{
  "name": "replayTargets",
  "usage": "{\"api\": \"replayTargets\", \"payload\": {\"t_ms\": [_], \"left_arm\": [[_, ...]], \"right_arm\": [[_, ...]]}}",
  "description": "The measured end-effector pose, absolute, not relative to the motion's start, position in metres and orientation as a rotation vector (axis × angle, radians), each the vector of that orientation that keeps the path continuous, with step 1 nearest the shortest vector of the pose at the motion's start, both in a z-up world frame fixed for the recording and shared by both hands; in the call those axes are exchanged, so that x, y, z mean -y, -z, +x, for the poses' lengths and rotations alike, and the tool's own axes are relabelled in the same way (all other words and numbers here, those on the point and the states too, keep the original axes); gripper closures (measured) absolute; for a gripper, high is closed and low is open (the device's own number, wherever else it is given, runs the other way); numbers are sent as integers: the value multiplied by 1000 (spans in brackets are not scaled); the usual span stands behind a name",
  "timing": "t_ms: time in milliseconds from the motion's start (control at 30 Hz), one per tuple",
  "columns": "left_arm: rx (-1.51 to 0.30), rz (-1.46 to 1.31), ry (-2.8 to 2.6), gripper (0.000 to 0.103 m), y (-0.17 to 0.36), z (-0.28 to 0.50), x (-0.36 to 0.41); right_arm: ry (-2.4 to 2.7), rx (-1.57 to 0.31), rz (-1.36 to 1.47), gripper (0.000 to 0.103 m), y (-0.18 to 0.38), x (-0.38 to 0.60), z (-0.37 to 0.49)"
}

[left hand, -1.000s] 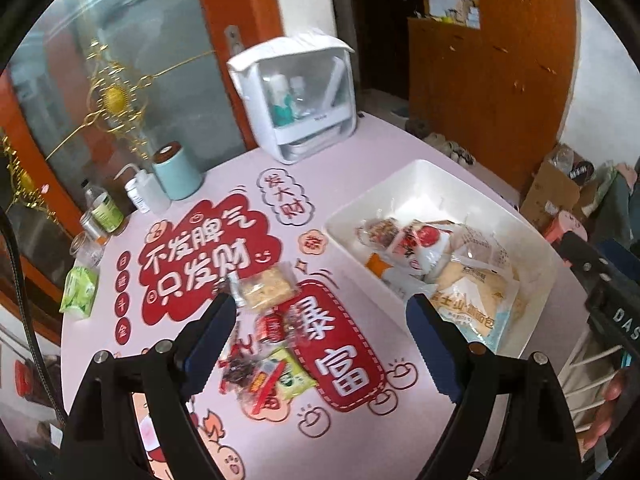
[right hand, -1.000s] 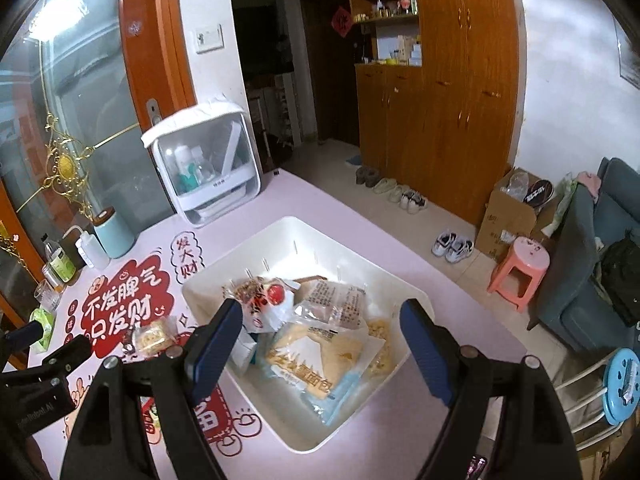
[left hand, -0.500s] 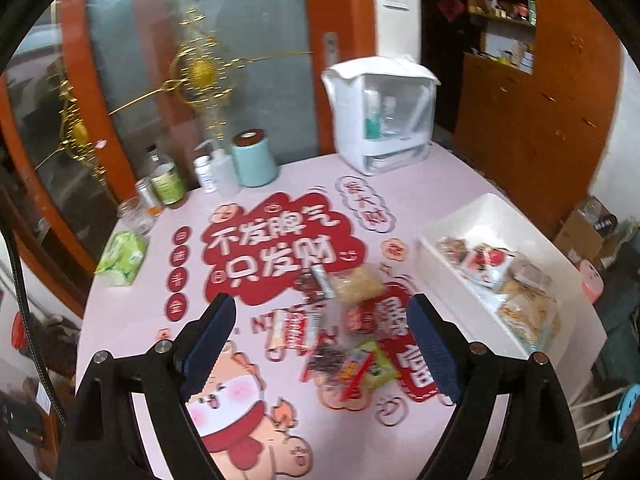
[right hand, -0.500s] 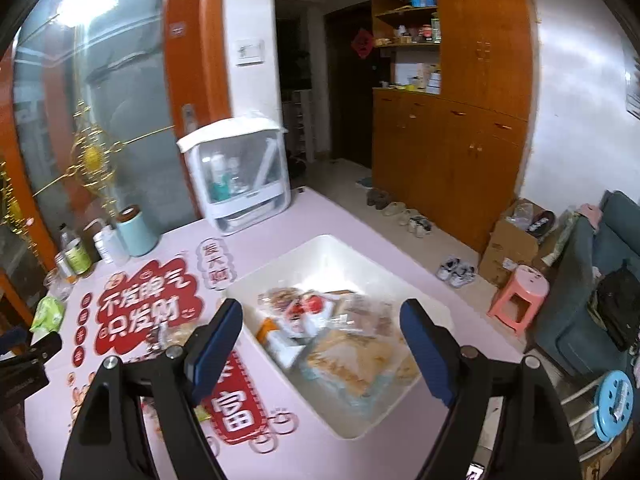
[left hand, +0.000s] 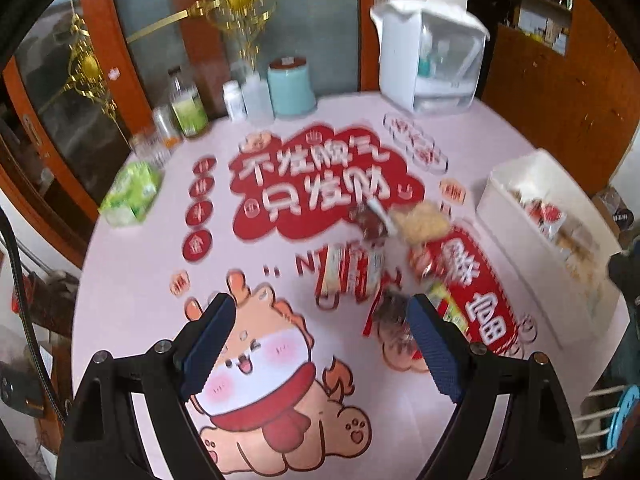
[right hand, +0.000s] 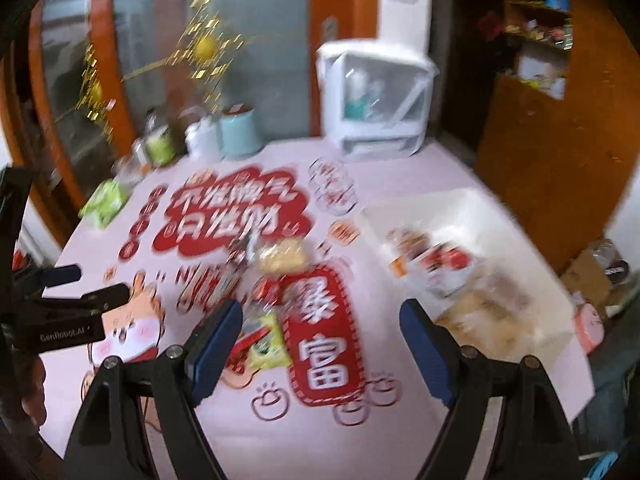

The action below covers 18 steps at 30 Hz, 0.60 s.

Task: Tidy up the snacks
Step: 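Move both tools back over the snack pile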

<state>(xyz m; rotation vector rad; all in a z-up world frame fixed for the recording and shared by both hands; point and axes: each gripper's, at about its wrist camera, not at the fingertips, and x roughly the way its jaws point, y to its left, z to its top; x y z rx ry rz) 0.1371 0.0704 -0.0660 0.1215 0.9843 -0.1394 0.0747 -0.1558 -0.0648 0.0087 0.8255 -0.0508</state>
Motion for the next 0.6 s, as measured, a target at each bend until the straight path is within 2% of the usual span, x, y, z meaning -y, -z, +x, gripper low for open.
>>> {"api": "replayTargets", "payload": {"t_ms": [133,267,600], "left_arm": [[-1067,82,170,16,101,146,-74],[-1117,77,246,16,126,153,-68],[-1228,117,404,16,173,178,-36]], "right_arm": [[-11,-916,-9,22,110,145,92],[-72,-1006,-18,31,150,140,103],[-141,-1133,13,32,217,133,138]]}}
